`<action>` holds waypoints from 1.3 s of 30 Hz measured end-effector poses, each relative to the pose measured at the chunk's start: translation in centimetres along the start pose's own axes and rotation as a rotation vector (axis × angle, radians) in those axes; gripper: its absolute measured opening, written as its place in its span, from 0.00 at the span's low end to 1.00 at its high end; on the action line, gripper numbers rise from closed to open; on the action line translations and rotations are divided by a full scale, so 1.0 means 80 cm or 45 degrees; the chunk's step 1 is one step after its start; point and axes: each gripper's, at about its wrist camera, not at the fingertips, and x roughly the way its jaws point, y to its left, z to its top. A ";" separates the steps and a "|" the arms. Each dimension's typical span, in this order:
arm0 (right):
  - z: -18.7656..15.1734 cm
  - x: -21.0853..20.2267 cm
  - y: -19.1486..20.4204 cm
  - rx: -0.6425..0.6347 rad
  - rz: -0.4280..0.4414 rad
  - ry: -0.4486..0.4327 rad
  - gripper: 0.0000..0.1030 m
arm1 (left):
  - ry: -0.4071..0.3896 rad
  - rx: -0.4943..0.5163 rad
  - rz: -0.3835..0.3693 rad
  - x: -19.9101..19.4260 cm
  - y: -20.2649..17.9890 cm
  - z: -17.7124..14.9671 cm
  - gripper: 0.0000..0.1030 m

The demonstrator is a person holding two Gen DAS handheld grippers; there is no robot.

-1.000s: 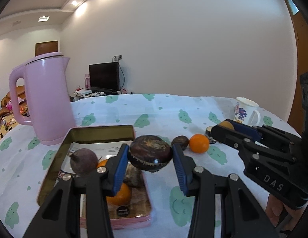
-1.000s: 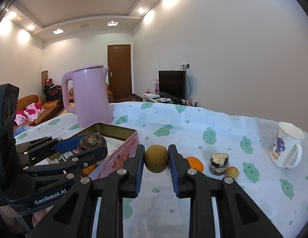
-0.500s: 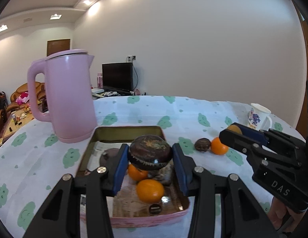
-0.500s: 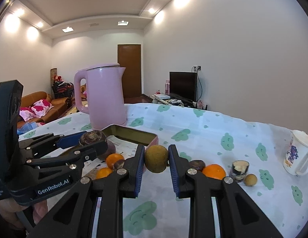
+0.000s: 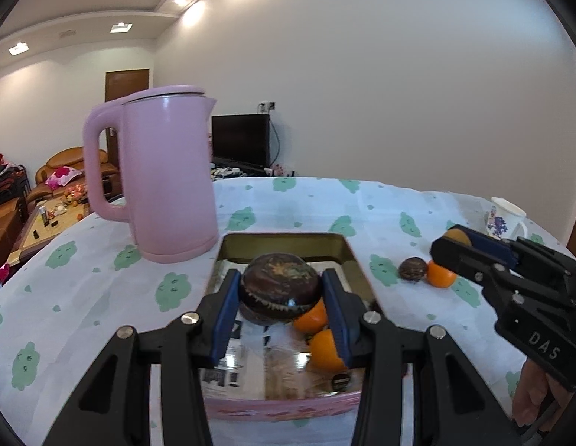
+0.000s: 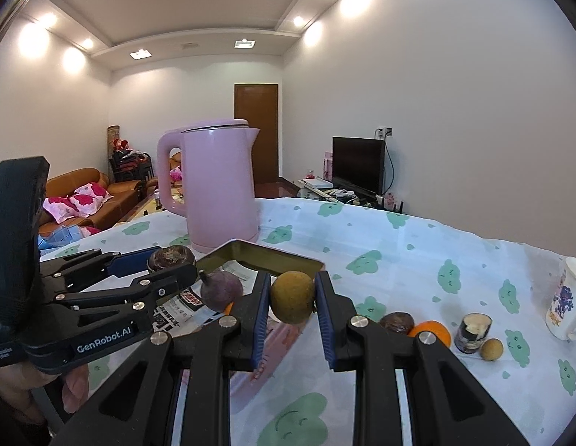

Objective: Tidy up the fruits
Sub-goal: 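Carry the brown fruit and yellow fruit over the tin box with both grippers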

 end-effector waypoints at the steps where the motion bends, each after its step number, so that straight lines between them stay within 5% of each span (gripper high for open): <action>1: 0.001 0.001 0.003 -0.004 0.004 0.001 0.25 | 0.006 -0.006 0.006 0.001 0.004 0.000 0.45; 39: 0.000 0.055 0.053 -0.077 0.110 0.103 0.25 | 0.126 -0.045 0.048 0.023 0.042 -0.008 0.45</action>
